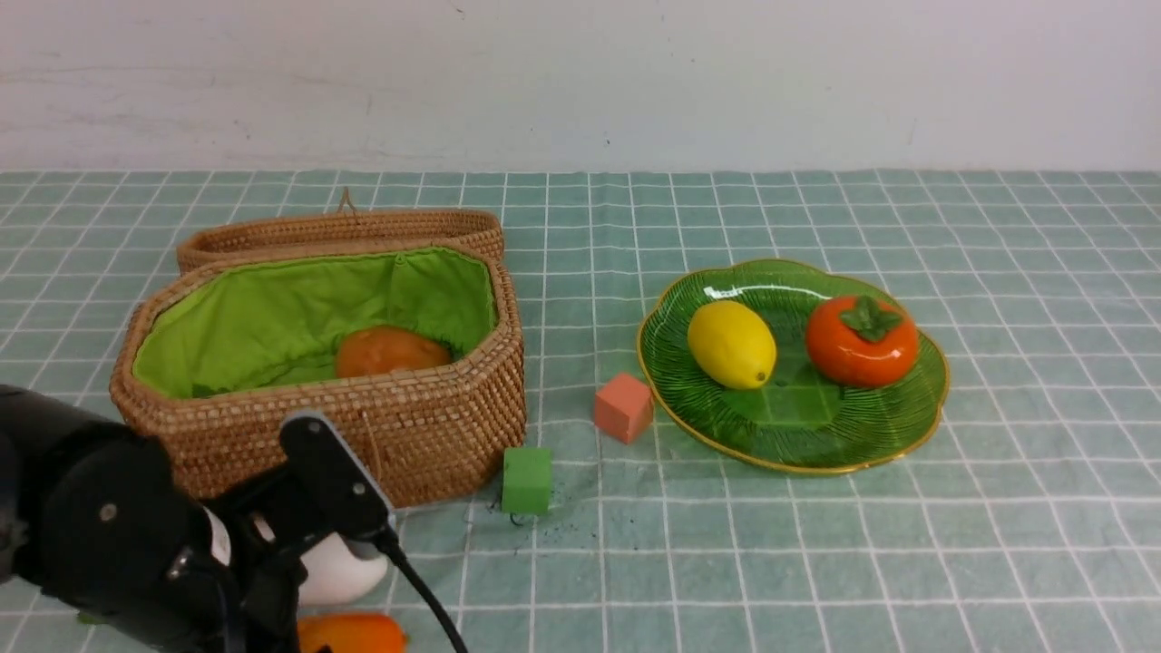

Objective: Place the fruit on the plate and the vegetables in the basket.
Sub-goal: Grab the mango with your left arm and place it on the right plate, then take a daikon with your left arm and place it on the basket on the left.

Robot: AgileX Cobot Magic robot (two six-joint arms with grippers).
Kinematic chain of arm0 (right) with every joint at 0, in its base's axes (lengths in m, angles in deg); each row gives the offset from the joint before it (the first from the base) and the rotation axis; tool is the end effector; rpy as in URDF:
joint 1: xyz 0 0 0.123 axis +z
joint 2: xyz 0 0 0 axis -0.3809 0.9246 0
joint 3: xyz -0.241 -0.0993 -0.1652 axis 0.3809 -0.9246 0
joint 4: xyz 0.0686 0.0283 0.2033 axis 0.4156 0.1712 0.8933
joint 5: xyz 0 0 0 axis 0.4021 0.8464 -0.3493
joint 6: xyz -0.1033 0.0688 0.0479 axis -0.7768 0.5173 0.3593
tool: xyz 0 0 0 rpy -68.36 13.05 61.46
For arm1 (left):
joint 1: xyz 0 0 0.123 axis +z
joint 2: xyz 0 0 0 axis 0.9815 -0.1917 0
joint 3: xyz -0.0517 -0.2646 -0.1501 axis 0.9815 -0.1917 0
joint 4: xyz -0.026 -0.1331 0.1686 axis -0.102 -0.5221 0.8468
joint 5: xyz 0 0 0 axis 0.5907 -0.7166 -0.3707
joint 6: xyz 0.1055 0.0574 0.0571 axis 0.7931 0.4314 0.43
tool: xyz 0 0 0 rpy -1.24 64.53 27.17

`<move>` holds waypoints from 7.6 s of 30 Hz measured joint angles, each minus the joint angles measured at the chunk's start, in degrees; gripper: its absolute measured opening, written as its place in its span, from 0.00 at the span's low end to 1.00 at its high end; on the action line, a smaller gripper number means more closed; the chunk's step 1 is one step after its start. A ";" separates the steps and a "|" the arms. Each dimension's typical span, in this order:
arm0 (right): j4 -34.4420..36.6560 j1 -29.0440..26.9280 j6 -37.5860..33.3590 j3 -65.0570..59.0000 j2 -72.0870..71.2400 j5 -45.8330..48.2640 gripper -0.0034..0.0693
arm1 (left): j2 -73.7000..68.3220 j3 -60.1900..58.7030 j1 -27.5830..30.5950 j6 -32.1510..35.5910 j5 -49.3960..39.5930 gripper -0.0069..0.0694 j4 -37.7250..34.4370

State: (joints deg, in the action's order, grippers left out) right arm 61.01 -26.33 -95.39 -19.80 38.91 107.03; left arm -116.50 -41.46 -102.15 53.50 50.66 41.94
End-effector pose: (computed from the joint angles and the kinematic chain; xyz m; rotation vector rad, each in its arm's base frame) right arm 0.0330 0.0064 0.1612 -0.0471 1.8685 -0.0355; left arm 0.1976 -0.0880 0.1995 1.1993 2.5564 -0.0179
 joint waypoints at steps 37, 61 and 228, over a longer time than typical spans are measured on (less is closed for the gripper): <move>-0.05 0.00 0.00 0.00 0.00 0.01 0.36 | -2.09 23.83 -1.92 10.50 -27.19 0.13 -17.61; -1.31 0.00 0.00 0.00 0.00 0.06 0.38 | -7.27 6.41 -9.15 -5.52 -1.34 0.74 -4.74; -1.54 0.00 0.00 0.04 0.00 -0.23 0.38 | -0.10 11.94 0.14 2.32 -5.58 0.77 10.73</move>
State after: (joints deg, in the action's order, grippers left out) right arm 59.48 -26.33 -95.39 -19.76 38.91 106.80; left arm -116.61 -29.52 -102.01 55.82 45.08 52.67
